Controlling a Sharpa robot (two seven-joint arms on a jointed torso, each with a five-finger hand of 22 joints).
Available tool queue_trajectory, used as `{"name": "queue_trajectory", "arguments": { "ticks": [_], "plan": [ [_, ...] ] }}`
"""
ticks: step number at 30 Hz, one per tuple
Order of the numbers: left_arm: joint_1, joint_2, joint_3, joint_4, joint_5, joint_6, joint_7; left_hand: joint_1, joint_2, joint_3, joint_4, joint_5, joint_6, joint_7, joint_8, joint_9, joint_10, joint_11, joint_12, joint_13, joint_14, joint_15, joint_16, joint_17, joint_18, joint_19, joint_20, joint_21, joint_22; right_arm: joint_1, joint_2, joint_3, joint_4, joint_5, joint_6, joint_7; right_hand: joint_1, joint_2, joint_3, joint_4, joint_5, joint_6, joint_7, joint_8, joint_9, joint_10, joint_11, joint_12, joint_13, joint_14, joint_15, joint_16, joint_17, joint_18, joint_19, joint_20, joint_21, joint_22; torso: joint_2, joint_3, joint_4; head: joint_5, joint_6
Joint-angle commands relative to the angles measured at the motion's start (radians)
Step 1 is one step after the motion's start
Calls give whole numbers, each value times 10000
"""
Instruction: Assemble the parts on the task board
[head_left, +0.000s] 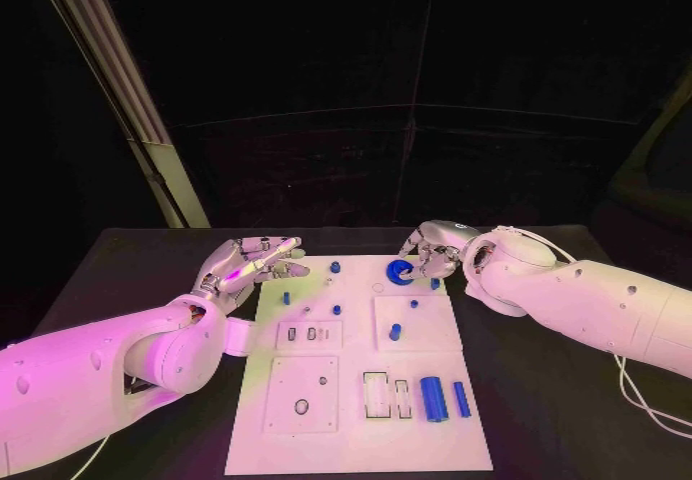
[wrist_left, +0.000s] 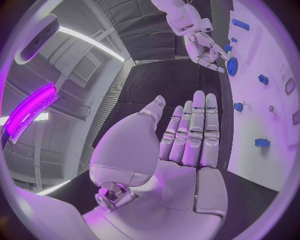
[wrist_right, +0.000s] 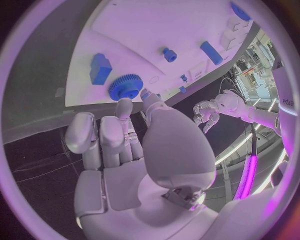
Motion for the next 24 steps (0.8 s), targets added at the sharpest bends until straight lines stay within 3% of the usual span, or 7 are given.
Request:
{"name": "queue_trajectory", "arguments": {
  "ticks": [1, 15, 20, 24],
  "plan": [
    [15, 15, 5, 9, -51, 149, 35, -15, 60, 20, -66, -40, -59, 24, -37, -8, -93, -2, -59, -15, -16, 59, -69, 11, 58, 59, -14, -47, -11, 20, 46, 6, -63, 85, 542, -287, 141, 18, -62, 66, 59, -72, 4, 52, -13, -56, 35, 150, 162, 23, 67, 60, -6, -136, 57, 3, 57, 25, 7, -17, 28, -18, 12],
    [14, 30, 5, -17, -51, 158, 28, -15, 60, 20, -66, -40, -59, 24, -37, -8, -93, -2, -59, -15, -16, 59, -69, 11, 58, 59, -14, -47, -11, 20, 259, 6, -257, -141, 821, -355, 402, 114, -152, 236, 176, -17, -10, 190, 10, 255, 27, 1258, 1327, 39, 67, 160, 77, -170, 124, 15, 173, 241, 7, -21, 13, -8, -56],
    [13, 30, 4, -25, -51, 160, 23, -15, 60, 20, -66, -40, -59, 24, -37, -8, -93, -2, -59, -15, -16, 59, -69, 11, 58, 59, -14, -47, -11, 19, 286, 6, -277, -208, 812, -411, 519, 251, -123, 263, 245, 87, -30, 291, 28, 407, 11, 1748, 1835, 41, 57, 200, 97, -188, 166, 9, 237, 356, 3, -24, 20, -10, -73],
    [13, 29, 4, -30, -51, 162, 19, -15, 60, 20, -66, -40, -59, 24, -37, -8, -93, -2, -59, -15, -16, 59, -69, 11, 58, 59, -14, -47, -11, 19, 293, 6, -258, -338, 686, -411, 812, 478, 38, 127, 246, 501, -94, 539, 95, 733, -50, 2584, 2702, 50, 11, 259, 150, -227, 270, -25, 351, 590, 7, -21, 18, -6, -80]
  ]
}}
